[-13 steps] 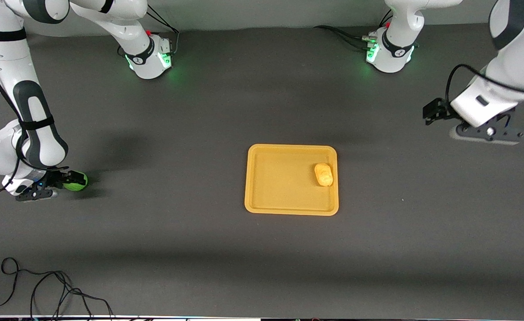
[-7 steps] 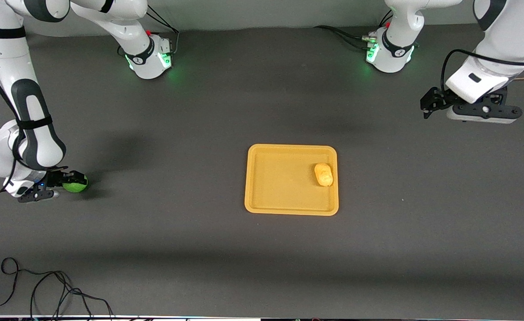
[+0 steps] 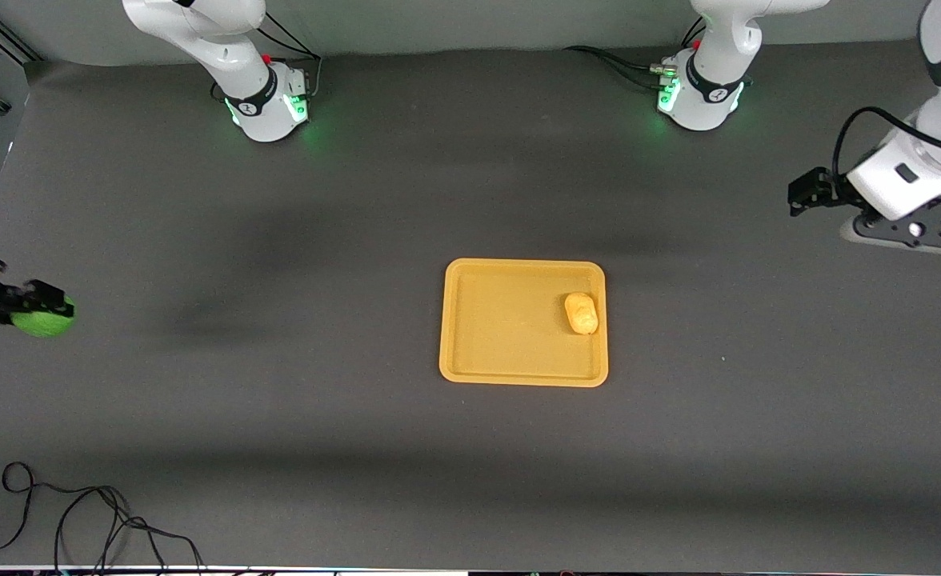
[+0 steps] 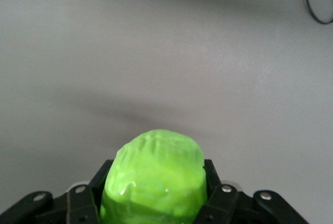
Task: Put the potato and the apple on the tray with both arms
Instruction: 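Carry the green apple with the right gripper over the tray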
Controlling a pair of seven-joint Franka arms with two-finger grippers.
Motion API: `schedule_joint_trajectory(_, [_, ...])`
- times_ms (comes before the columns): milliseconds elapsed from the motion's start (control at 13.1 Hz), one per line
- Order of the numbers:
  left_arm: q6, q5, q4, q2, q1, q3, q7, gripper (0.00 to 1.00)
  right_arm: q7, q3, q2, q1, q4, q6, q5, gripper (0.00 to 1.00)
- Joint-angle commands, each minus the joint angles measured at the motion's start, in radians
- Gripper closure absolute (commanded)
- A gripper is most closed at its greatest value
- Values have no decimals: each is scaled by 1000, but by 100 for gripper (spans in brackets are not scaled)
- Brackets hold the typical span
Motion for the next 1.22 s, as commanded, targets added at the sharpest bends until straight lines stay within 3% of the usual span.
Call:
schedule_joint_trajectory(0, [-48,-15,88,51,6,-3,18,0,183,-7,20,119,135,-147,-47,61])
schedule_joint_trajectory(229, [-71,-61,82,-7,8,1,15,0,417,-5,24,303,208,-189,-46,61])
schedule_joint_trajectory(458, [-74,-60,84,-94,8,3,16,0,779,-2,75,539,278,-192,-31,61])
schedule_joint_trajectory(764, [-54,-55,80,-64,6,11,15,0,1281,16,318,794,529,-189,61,61])
schedule_joint_trajectory(993, [-52,-55,52,-61,8,12,18,0,1519,102,475,860,674,-122,77,61])
schedule_joint_trajectory(1146, [-29,-57,28,-62,11,14,18,0,1585,156,552,862,682,-9,66,61])
